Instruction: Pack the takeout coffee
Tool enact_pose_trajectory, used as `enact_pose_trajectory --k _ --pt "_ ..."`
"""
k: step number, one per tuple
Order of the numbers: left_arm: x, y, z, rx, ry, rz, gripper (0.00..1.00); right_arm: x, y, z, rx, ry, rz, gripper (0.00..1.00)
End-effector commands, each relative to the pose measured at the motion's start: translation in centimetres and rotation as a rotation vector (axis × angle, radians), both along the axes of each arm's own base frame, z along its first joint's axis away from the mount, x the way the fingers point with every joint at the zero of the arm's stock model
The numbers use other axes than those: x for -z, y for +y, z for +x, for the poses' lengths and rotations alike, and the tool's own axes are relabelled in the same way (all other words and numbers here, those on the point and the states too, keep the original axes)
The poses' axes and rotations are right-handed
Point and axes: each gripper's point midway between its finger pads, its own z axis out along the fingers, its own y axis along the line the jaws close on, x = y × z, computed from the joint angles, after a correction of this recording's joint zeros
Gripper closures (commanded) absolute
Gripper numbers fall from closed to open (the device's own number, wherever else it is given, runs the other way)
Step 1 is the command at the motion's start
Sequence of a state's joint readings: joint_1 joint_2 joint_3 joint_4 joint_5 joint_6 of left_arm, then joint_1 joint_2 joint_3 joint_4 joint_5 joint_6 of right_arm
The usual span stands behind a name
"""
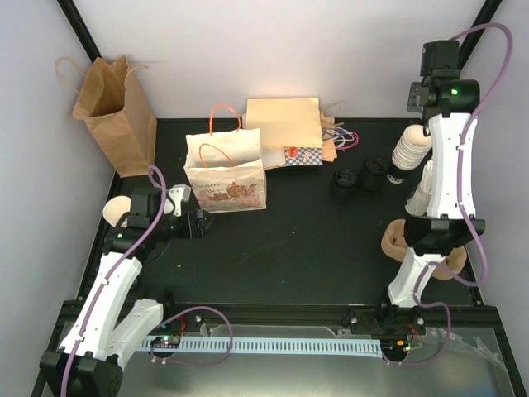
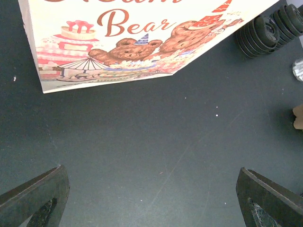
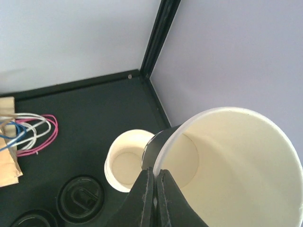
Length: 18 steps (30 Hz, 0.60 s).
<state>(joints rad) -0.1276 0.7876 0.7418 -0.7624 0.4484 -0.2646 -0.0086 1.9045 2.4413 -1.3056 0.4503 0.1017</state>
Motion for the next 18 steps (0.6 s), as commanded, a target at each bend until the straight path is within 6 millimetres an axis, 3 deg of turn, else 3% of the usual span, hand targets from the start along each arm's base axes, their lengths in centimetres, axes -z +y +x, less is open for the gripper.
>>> enact_pose_trajectory --k 1,6,9,14,18 --pt "-0.6 -0.3 0.0 0.018 -0.024 0.004 0.01 -4.5 0.4 -2.5 -0.012 -0.111 -0.008 0.99" --pt "-0.6 -0.4 0.0 0.02 -0.023 0.003 0.01 -6.2 3.1 -4.1 -0.113 -0.169 0.081 0.99" --pt "-0.6 -0.3 0.0 0.02 -0.024 0.005 0.01 -5.4 6.2 -5.0 -0.194 -0.146 0.101 0.99" --pt "-0.7 -0.4 -0.1 0.023 -0.027 0.007 0.01 -2.5 13.3 -7.3 -0.386 -0.071 0.137 0.99" --pt "-0.7 -0.5 -0.1 0.026 -0.028 0.005 0.01 2.0 18.9 -10.6 -0.53 0.034 0.161 0.99"
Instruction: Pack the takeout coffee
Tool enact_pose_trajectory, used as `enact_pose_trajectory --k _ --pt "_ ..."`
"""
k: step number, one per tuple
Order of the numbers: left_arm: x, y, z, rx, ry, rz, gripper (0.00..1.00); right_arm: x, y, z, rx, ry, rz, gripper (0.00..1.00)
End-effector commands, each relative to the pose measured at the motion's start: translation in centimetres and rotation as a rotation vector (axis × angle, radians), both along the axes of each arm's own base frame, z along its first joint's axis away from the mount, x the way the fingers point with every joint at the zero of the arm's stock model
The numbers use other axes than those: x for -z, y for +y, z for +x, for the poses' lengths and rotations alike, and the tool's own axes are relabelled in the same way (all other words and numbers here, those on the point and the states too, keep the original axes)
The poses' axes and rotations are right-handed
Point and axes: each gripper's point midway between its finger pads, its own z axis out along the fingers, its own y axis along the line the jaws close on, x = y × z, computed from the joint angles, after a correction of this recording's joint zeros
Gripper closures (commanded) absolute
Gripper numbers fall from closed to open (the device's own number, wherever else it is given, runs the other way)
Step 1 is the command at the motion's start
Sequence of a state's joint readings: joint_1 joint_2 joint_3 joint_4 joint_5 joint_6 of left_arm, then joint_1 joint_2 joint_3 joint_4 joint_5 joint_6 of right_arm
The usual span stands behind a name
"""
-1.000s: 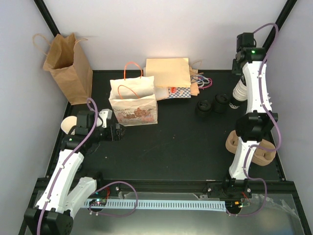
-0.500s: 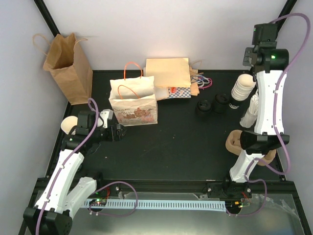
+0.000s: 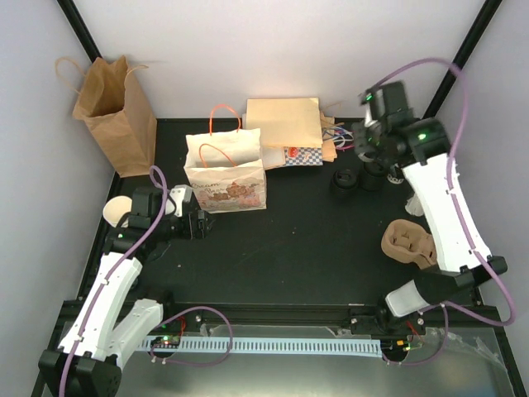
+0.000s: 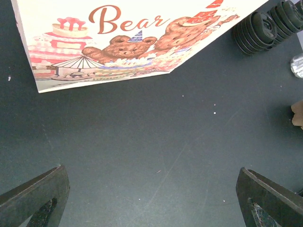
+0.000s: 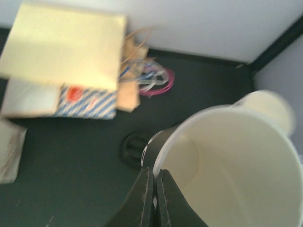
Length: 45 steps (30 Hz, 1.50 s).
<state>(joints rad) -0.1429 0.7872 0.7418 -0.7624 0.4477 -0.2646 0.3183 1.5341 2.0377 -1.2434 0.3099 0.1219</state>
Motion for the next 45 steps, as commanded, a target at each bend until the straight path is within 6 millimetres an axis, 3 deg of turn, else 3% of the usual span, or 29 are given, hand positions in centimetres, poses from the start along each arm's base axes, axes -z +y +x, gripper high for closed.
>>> enact_pose_trajectory --k 1,7,11,17,28,31,36,45 --pt "-0.7 -0.1 0.1 0.01 -0.028 0.004 0.01 4.0 5.7 -3.5 -0.158 0.082 0.034 0.99" --pt "-0.8 -0.3 0.0 0.016 -0.03 0.003 0.01 11.5 9.6 -8.6 -0.267 0.225 0.096 0.99" --pt "-0.7 -0.4 0.0 0.019 -0.027 0.003 0.01 14.6 11.4 -11.0 -0.326 0.27 0.113 0.99" --pt "-0.6 -0.4 0.0 0.014 -0.024 0.007 0.01 18.6 15.2 -12.5 -0.426 0.302 0.097 0.99" --pt "-0.4 -0.2 0.1 0.001 -0.015 0.018 0.01 23.4 21.1 -13.1 -0.526 0.294 -0.071 0.99" --pt "-0.3 -0.2 0.1 0.0 -0.013 0.02 0.01 24.3 22.2 -13.2 -0.542 0.303 -0.077 0.98" --pt "-0.2 -0.3 0.1 0.005 -0.008 0.024 0.01 24.4 23.0 -13.3 -0.56 0.293 -0.087 0.78" --pt "-0.3 -0.5 0.0 0.012 -0.011 0.024 0.01 21.3 23.7 -13.8 -0.611 0.255 -0.029 0.58"
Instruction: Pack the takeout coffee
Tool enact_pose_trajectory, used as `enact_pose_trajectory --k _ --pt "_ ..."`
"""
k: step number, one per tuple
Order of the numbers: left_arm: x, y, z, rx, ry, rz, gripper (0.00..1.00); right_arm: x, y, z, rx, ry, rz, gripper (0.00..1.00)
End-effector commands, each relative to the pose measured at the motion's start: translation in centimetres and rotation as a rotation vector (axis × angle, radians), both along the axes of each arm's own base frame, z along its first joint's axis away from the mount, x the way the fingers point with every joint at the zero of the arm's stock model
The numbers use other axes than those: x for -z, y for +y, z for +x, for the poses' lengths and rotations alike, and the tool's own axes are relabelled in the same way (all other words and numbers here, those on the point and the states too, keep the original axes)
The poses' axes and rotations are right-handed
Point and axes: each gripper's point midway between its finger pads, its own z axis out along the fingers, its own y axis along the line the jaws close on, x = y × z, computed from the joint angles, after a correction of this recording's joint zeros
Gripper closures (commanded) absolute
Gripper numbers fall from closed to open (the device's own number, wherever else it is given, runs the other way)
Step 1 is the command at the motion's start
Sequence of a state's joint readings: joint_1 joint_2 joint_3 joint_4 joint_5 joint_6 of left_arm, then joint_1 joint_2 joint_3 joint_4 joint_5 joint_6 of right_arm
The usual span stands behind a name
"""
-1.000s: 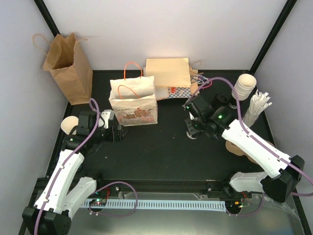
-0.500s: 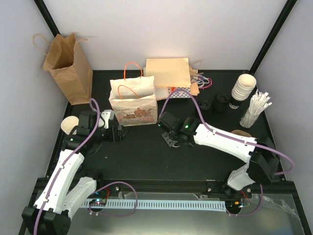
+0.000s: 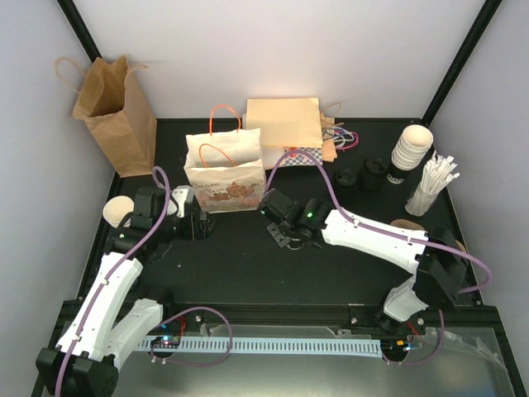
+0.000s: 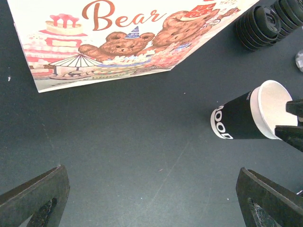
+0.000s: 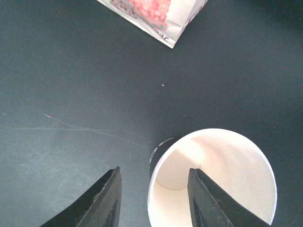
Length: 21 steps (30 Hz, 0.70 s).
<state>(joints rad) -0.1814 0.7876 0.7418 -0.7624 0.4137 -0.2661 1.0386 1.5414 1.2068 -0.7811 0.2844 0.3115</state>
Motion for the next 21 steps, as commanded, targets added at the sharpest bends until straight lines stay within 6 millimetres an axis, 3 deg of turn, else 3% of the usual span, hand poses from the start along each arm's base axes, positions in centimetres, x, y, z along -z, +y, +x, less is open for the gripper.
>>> enact_pose_trajectory --k 1,7,10,12,21 --pt "-0.4 -0.1 0.2 -0.003 -0.007 0.001 0.01 -4.1 1.1 0.2 -0.023 -0.057 0.104 0.55" --pt "-0.4 -0.2 0.1 0.004 -0.006 -0.002 0.01 -5.6 -0.1 1.1 -0.004 -0.097 0.099 0.38" --pt "-0.5 -0.2 0.1 0.007 -0.007 -0.003 0.01 -6.0 -1.6 2.3 0.036 -0.101 0.097 0.21" --pt "-0.5 -0.3 0.1 0.009 -0.009 -0.003 0.01 -6.1 -2.9 3.3 0.057 -0.101 0.089 0.01" --pt "-0.9 -0.3 0.0 0.009 -0.027 -0.006 0.01 -5.2 -10.3 9.2 0.254 -0.037 0.117 0.0"
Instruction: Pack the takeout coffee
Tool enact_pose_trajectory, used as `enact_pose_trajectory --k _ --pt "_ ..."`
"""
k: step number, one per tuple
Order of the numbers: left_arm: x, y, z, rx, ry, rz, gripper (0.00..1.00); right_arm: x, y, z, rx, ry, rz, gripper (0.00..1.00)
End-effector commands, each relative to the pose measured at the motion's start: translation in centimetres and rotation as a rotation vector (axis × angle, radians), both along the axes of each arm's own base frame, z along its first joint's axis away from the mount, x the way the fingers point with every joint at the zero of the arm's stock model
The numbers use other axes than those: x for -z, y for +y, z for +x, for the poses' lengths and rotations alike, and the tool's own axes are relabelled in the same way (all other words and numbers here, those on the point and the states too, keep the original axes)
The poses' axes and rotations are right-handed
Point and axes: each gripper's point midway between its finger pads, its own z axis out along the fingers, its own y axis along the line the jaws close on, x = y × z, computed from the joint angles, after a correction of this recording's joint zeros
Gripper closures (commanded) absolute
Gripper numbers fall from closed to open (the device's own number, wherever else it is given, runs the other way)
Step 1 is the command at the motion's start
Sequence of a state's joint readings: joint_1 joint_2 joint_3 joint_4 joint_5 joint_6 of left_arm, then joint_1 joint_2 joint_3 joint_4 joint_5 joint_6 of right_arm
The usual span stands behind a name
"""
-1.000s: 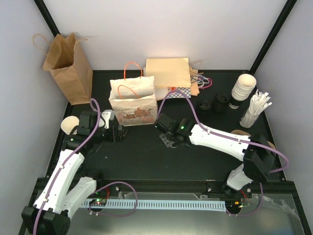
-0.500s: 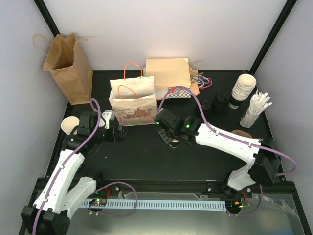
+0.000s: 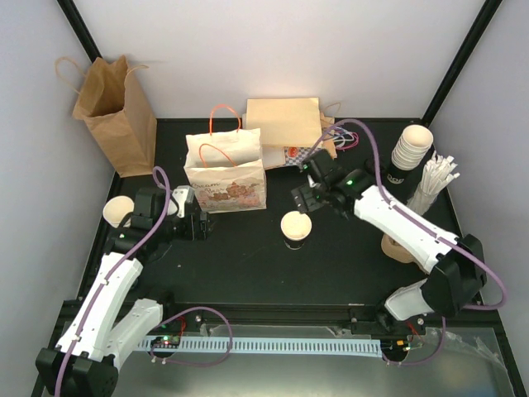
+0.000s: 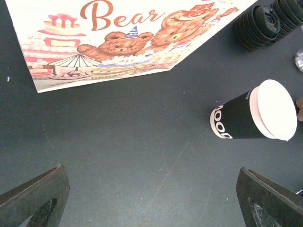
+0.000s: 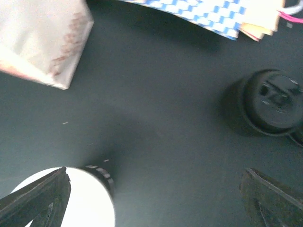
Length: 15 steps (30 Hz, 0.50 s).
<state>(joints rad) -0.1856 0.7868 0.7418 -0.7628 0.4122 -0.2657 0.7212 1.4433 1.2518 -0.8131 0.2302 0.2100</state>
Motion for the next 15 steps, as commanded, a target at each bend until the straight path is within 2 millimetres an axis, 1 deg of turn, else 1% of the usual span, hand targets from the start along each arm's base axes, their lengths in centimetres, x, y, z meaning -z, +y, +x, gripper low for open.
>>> enact_pose_trajectory --k 1,4,6,9,10,15 --pt "-0.9 -0.2 0.0 0.004 -0.026 -0.006 0.01 -0.5 -3.3 2.5 0.078 0.021 0.056 0.0" --pt "-0.9 -0.1 0.1 0.001 -0.027 -0.005 0.01 0.1 -5.4 4.3 0.17 0.044 0.053 0.0" --pt "-0.8 -0.1 0.1 0.002 -0.024 -0.005 0.01 0.6 -6.4 5.3 0.222 0.064 0.056 0.0" --pt "-0.8 -0.2 0.0 0.004 -0.023 -0.006 0.01 1.1 -7.3 6.6 0.278 0.08 0.061 0.0" --pt "-0.8 -0.2 0.1 0.004 -0.024 -0.005 0.01 1.3 -7.3 6.9 0.285 0.084 0.063 0.0" --pt "-0.8 -0.2 0.1 0.005 -0.024 -0.005 0.01 1.2 -8.0 8.1 0.363 0.077 0.07 0.0"
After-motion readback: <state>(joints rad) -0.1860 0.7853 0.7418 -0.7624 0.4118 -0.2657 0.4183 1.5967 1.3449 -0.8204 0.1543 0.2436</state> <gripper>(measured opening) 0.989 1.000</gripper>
